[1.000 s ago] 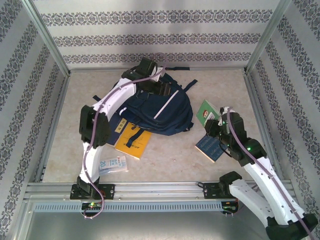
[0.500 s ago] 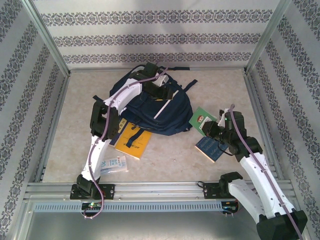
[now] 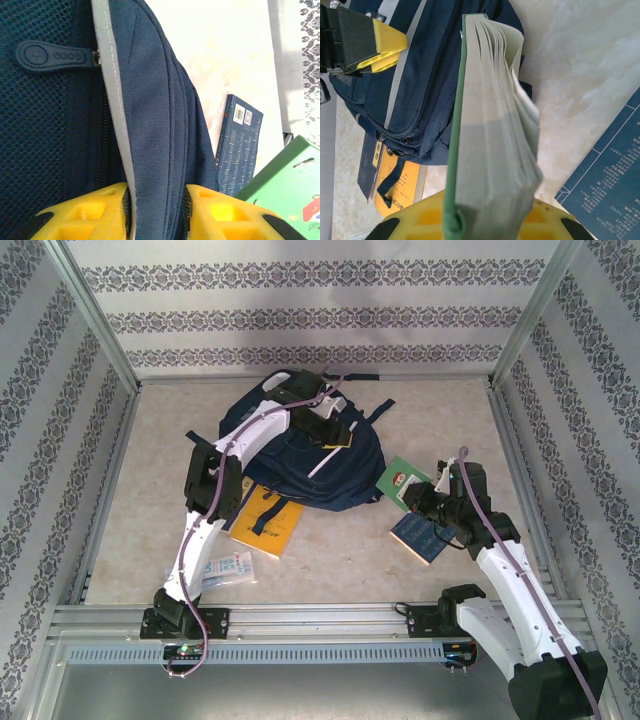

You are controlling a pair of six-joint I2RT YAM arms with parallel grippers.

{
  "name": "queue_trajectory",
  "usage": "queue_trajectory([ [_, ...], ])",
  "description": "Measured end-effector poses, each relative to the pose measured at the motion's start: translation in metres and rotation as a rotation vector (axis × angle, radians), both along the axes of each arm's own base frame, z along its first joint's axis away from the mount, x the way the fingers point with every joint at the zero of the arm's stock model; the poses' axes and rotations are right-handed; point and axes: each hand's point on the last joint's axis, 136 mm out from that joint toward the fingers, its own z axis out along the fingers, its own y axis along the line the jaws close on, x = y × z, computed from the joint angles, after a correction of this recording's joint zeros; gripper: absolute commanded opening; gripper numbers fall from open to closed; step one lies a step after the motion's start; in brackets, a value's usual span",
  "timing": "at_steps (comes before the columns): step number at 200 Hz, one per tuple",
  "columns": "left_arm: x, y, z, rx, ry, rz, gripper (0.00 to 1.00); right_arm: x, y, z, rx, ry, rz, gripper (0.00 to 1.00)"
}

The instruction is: Pack the student bag

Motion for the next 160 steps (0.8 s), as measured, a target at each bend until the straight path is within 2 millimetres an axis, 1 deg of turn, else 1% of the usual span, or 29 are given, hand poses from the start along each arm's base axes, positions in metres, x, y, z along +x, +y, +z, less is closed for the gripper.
queue_trajectory([
  [24,-0.003,0.001,-0.010,0.017,0.021,-0.008,0.34,0.001,0.000,0.000,0.009,-0.001,0.000,0.00],
  [49,-0.003,0.003,-0.028,0.043,0.046,-0.008,0.34,0.003,0.002,0.001,0.023,0.000,0.000,0.00],
  [53,-0.003,0.003,-0.029,0.046,0.050,-0.008,0.32,0.003,0.002,0.001,0.026,0.002,0.000,0.00],
  [58,-0.003,0.003,-0.031,0.050,0.051,-0.008,0.27,0.004,0.003,0.001,0.029,0.005,0.002,0.00],
  [74,-0.002,0.004,-0.032,0.062,0.047,-0.007,0.06,0.004,0.004,-0.001,0.034,0.015,0.005,0.00],
  [79,-0.001,0.004,-0.031,0.065,0.046,-0.007,0.00,0.004,0.004,-0.002,0.035,0.017,0.006,0.00],
  [95,0.000,0.004,-0.024,0.066,0.039,-0.007,0.00,0.004,0.005,-0.003,0.035,0.022,0.005,0.00],
  [121,0.003,0.003,-0.004,0.058,0.011,-0.008,0.00,0.005,0.005,-0.007,0.037,0.043,0.000,0.00],
  [139,0.005,0.009,0.008,0.058,-0.004,0.004,0.00,0.010,0.005,-0.011,0.053,0.062,-0.014,0.00],
  [160,0.007,0.017,0.027,0.050,-0.028,0.021,0.00,0.019,0.009,-0.014,0.088,0.083,-0.024,0.00],
])
